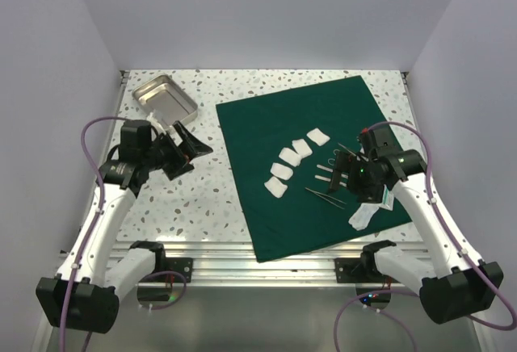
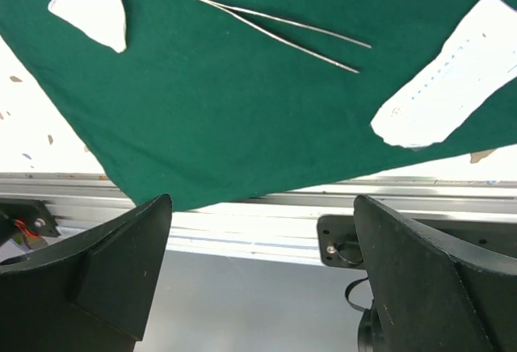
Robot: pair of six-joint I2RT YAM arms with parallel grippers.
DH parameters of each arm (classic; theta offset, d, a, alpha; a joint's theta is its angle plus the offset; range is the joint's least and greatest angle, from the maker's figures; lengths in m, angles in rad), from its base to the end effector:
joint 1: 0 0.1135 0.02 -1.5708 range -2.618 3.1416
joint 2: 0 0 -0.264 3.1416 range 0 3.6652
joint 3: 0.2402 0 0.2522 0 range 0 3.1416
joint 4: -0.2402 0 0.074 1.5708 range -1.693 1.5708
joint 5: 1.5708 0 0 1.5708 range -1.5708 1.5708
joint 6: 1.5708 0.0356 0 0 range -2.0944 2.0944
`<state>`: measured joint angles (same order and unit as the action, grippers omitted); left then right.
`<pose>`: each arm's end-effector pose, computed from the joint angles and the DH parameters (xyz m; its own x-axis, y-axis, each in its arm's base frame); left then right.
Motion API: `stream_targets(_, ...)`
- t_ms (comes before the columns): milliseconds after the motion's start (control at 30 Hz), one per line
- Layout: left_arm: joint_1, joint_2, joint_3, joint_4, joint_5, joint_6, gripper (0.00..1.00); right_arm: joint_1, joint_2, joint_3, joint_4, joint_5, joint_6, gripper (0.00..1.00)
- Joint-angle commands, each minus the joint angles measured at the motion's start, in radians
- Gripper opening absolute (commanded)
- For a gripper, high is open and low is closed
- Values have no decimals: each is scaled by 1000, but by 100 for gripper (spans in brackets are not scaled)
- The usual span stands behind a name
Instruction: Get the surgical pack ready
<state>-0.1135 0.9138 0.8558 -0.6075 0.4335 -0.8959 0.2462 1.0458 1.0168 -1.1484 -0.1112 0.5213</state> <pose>0.1875 -0.0364 0.3026 -0.7199 -0.6311 -0.2890 -0.2096 0.5946 -0.7762 0.1699 0.0468 0.2938 -0.9179 0.2797 -0.2814 0.2003 0.9389 0.2798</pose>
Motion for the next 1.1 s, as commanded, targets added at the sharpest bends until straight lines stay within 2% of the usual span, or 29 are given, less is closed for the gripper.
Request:
stream_targets(0,2,68,133,-136,-21,129,95,-4,9,35,22,7,-65,99)
stream_targets(133,2,66,152,-193,-55,201,92,-5,78,46,104,-79,-106,99)
stream_targets(167,2,60,150,-201,-50,207,92,-5,92,22,172,-111,-92,99)
stream_targets(233,2,40,134,-207,-45,221,90,-2,132,-16,261,-232,-40,96)
stream_targets(333,2,19,102,-216,-49,238,87,4,175,-105,473,-356,63,87)
stream_targets(367,2,17,92,-218,-45,238,86,17,184,-130,565,-366,86,76)
stream_targets(433,0,14,75,-216,-27,244,81,53,216,-152,637,-343,129,64)
stream_targets(467,0,13,74,-216,-24,247,80,67,229,-158,697,-332,143,63)
stream_targets(600,0,25,92,-238,-26,290,77,123,282,-198,840,-285,204,63)
stream_targets(767,0,42,89,-248,7,311,76,165,407,-208,932,-231,233,64)
stream_targets(1067,0,99,115,-247,31,347,75,200,520,-215,996,-208,229,60)
